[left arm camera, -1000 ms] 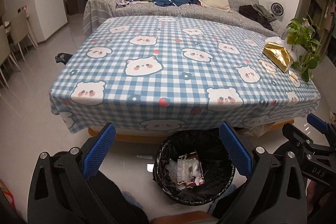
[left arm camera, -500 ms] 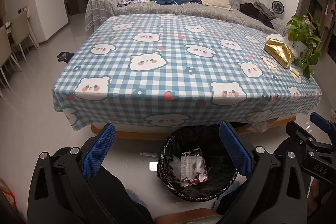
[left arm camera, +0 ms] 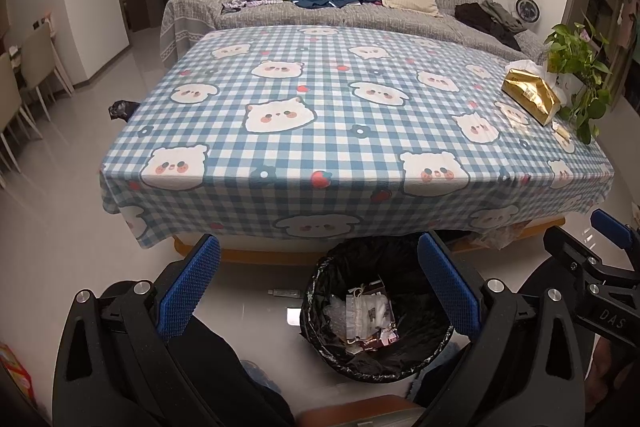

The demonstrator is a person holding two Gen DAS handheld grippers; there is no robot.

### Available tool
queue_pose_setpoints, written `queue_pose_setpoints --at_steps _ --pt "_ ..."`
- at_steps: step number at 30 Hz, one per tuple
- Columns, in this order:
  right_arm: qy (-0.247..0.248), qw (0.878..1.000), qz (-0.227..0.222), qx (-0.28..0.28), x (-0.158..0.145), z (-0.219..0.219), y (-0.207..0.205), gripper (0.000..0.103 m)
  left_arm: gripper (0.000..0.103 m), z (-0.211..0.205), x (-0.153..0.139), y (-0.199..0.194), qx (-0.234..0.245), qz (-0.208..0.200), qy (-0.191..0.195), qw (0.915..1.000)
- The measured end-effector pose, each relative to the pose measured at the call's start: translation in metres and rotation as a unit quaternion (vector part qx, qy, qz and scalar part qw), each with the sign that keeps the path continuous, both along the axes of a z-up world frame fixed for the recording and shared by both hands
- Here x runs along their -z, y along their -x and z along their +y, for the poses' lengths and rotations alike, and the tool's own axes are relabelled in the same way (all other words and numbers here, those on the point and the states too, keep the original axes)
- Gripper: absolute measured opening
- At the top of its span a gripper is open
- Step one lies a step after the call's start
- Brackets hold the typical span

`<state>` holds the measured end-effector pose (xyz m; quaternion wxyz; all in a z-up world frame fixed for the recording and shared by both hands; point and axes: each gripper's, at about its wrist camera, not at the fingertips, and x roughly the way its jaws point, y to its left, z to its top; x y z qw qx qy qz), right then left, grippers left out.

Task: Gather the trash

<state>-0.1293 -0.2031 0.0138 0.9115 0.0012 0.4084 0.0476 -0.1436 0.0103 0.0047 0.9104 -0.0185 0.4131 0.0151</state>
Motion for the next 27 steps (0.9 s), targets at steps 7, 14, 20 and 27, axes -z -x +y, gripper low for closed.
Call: queue_pose_setpoints --at_steps 7,14,20,27 --pt "-0.006 1.000 0.000 -0.004 0.0013 0.0014 0.0014 0.096 0.097 0.0005 -0.0002 0.0011 0.000 -0.001 0.003 1.0000" --pt "-0.015 1.000 0.000 -0.008 0.0021 0.0028 0.0017 0.096 0.097 0.0016 -0.0006 0.0021 -0.001 0.000 0.003 1.0000" --pt "-0.016 1.000 0.001 -0.009 0.0027 0.0038 0.0018 0.096 0.097 0.0014 -0.0003 0.0026 0.000 -0.001 0.003 1.0000" --pt "-0.017 1.000 0.001 -0.009 0.0028 0.0041 0.0016 0.096 0.097 0.0029 -0.0004 0.0038 -0.001 -0.003 0.009 1.0000"
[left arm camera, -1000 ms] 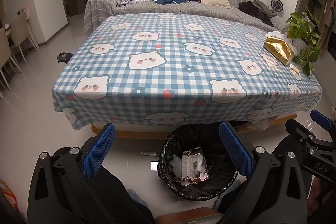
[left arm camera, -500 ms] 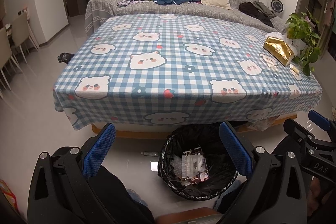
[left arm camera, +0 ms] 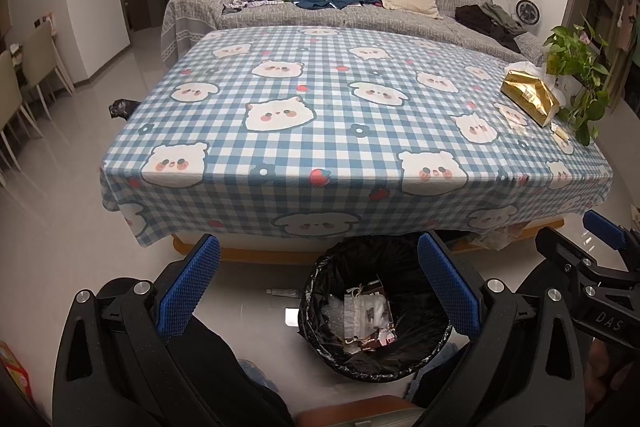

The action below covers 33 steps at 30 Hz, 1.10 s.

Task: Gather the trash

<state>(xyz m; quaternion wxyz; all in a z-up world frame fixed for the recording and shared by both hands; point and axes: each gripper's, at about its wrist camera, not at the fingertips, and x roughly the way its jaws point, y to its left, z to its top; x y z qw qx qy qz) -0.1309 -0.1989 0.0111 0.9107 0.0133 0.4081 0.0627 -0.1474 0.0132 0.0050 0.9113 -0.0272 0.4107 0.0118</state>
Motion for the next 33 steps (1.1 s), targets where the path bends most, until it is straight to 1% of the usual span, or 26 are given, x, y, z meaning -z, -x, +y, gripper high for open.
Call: queue_pose_setpoints --at_steps 2,3,6,11,20,24,28,33 --pt "0.001 1.000 0.000 0.001 0.0000 -0.0001 -0.0003 0.096 0.097 0.0024 -0.0011 0.0012 0.002 -0.006 0.023 0.9997" --pt "0.001 1.000 0.000 0.001 0.0001 0.0000 -0.0002 0.096 0.097 0.0033 -0.0012 0.0017 0.002 -0.007 0.029 0.9995" --pt "0.000 1.000 0.000 0.001 -0.0001 -0.0001 -0.0001 0.096 0.097 -0.0016 -0.0015 0.0005 0.000 -0.010 0.012 0.9999" --pt "0.001 1.000 0.001 0.000 0.0001 0.0001 0.0000 0.096 0.097 -0.0013 0.0010 -0.0027 -0.008 -0.003 0.011 0.9999" --pt "0.000 1.000 0.000 0.001 -0.0005 -0.0001 -0.0003 0.096 0.097 -0.0053 0.0027 -0.0036 -0.006 -0.006 -0.015 0.9999" --pt "0.001 1.000 0.000 0.000 -0.0007 0.0000 -0.0004 0.096 0.097 -0.0038 0.0037 -0.0040 -0.014 -0.005 -0.018 0.9997" --pt "0.001 1.000 0.000 0.000 -0.0004 0.0012 -0.0009 0.096 0.097 -0.0014 0.0028 -0.0048 -0.009 -0.005 -0.010 0.9999" --pt "0.001 1.000 0.000 0.000 -0.0008 0.0007 -0.0012 0.096 0.097 -0.0024 0.0024 -0.0047 -0.008 -0.005 -0.019 0.9998"
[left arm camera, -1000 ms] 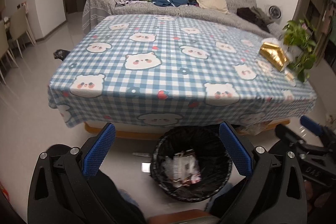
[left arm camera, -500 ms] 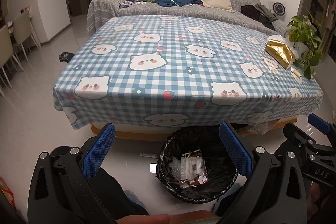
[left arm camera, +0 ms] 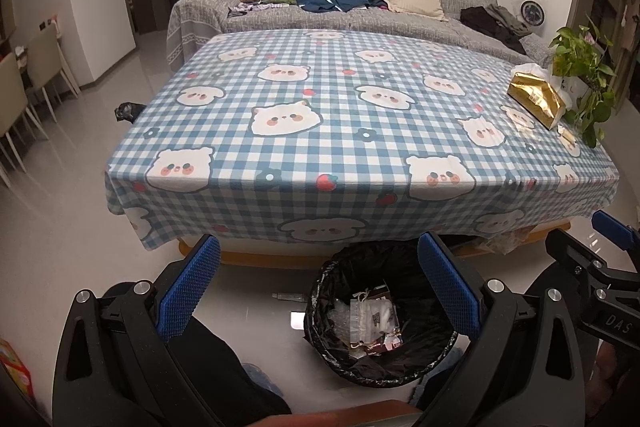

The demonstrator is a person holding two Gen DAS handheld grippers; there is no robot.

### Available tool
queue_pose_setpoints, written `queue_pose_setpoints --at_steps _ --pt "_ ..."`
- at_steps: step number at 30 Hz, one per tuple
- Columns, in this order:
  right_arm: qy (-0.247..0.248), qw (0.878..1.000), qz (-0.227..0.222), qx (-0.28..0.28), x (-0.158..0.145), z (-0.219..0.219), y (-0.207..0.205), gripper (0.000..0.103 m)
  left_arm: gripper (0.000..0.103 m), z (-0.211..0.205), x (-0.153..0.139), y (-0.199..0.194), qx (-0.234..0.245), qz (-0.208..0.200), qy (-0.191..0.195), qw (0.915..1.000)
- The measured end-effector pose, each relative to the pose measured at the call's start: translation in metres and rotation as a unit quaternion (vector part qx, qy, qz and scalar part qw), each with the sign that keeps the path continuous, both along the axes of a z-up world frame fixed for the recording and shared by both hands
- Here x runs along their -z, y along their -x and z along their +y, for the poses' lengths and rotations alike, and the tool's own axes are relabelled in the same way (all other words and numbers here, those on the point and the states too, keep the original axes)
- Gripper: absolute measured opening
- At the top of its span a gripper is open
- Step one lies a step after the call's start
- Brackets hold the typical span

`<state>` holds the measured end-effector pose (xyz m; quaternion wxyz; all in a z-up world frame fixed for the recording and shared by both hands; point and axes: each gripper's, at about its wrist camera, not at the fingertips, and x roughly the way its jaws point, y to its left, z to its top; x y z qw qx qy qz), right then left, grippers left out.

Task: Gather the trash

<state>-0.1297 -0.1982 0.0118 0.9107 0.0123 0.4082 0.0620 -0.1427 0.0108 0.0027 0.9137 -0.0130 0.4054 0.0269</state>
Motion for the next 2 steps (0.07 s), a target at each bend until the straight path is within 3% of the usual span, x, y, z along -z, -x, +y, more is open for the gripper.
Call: queue_pose_setpoints --at_steps 2 --pt "-0.001 1.000 0.000 0.000 -0.0001 0.0000 0.0000 0.096 0.097 0.0001 0.0007 -0.0002 0.001 0.003 0.004 1.0000"
